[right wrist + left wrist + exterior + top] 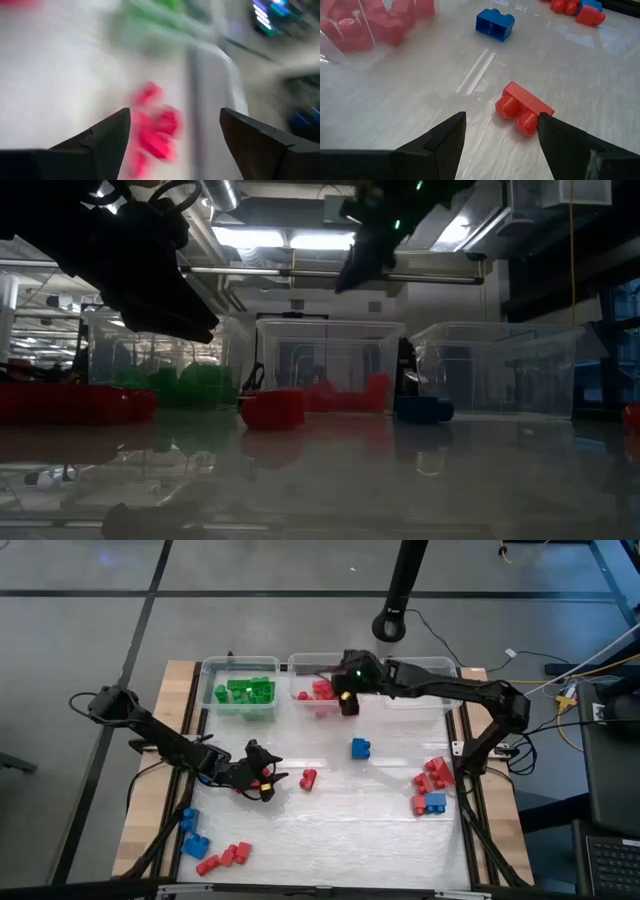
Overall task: Sort blocks
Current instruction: Put the red game piece into the middle transparent bin
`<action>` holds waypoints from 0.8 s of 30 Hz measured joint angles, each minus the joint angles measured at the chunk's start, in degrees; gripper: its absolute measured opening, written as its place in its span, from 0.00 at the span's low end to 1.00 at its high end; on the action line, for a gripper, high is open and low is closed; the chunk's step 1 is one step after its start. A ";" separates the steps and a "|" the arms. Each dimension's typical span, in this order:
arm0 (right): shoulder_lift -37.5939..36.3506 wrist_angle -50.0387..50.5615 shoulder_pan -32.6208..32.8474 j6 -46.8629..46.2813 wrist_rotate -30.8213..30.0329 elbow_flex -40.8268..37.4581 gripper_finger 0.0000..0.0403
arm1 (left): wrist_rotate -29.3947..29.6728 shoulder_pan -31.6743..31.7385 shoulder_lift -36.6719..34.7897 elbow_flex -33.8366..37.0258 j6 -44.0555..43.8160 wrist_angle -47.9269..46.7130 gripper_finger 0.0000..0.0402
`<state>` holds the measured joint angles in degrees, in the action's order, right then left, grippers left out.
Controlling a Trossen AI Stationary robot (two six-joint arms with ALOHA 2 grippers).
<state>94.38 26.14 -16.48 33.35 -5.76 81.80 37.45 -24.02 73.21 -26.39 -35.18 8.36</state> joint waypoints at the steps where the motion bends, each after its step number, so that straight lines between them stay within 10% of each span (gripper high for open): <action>1: -0.44 0.41 1.69 -0.12 2.93 0.00 0.76 | 0.00 -0.01 0.01 -0.01 0.02 0.00 0.57; 7: 1.25 1.36 12.48 2.85 10.87 0.02 0.77 | 0.00 -0.01 0.00 0.00 0.09 0.04 0.57; 24: 19.45 -4.05 24.88 12.05 -0.23 -0.07 0.76 | 0.00 -0.01 0.00 0.02 0.04 0.07 0.57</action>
<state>113.83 22.09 8.40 45.41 -5.99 81.73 37.45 -24.03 73.21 -26.37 -35.14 8.43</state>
